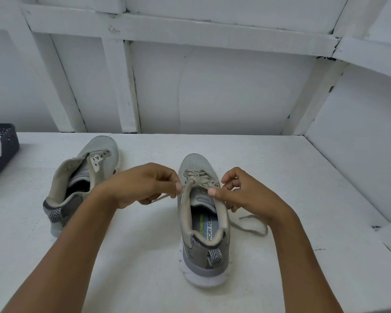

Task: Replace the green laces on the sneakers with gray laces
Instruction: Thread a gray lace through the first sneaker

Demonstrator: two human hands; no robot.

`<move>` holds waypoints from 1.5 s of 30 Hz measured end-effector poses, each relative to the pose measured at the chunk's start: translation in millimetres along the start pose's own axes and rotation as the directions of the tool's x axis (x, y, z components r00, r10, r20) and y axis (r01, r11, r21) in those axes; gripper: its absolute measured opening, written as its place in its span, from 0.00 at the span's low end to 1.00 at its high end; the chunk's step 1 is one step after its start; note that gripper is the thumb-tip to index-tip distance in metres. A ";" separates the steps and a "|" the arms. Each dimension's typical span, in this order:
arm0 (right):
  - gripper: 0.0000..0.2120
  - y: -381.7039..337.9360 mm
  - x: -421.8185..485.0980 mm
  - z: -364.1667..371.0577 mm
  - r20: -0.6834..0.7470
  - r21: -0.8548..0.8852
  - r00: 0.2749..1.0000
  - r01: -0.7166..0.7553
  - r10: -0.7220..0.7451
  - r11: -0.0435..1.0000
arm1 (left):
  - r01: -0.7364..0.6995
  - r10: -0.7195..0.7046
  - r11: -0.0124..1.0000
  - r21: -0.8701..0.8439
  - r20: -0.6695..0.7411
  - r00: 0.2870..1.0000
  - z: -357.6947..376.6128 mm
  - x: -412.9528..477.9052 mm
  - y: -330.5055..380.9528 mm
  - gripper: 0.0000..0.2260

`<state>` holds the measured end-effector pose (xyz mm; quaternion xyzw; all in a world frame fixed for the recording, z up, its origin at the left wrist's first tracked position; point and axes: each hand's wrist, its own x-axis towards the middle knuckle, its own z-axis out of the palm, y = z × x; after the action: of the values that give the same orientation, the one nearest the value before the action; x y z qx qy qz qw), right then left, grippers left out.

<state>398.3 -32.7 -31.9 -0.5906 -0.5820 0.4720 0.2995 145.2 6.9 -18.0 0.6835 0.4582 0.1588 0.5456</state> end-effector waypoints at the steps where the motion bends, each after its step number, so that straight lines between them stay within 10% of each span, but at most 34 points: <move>1: 0.22 0.5 -0.4 -0.8 0.025 0.008 1.000 -0.003 0.003 1.000 | -0.042 0.042 0.999 -0.012 0.001 0.999 -1.1 -1.0 0.0 0.06; 9: 0.21 1.7 -3.0 -3.6 0.115 0.046 0.992 0.037 -0.042 0.998 | -0.319 0.179 0.701 -0.637 -0.276 0.944 -10.6 -3.1 9.7 0.08; 17: 0.15 -2.2 -2.4 -5.0 0.125 0.064 0.992 0.003 -0.011 0.998 | 0.056 -0.066 0.993 -0.107 -0.093 0.994 -4.9 4.3 -2.9 0.05; 27: 0.05 -12.9 5.0 -5.5 -0.002 -0.104 0.990 0.139 -0.140 0.985 | -0.103 0.106 0.984 0.149 -0.013 0.994 -2.0 8.3 0.0 0.04; 37: 0.04 -37.3 21.9 13.7 0.149 -0.357 0.970 0.232 -0.189 0.905 | -0.171 0.187 0.966 0.193 -0.066 0.980 3.9 13.0 -2.4 0.04; 45: 0.03 -36.5 30.5 17.2 0.162 -0.178 0.981 0.138 -0.110 0.974 | 0.114 -0.115 0.962 -0.247 0.014 0.993 11.8 20.1 -2.6 0.10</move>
<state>364.2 -1.2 -11.7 -0.5412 -0.6808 0.4386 0.2263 163.2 15.8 -30.2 0.5825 0.4737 0.1830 0.6347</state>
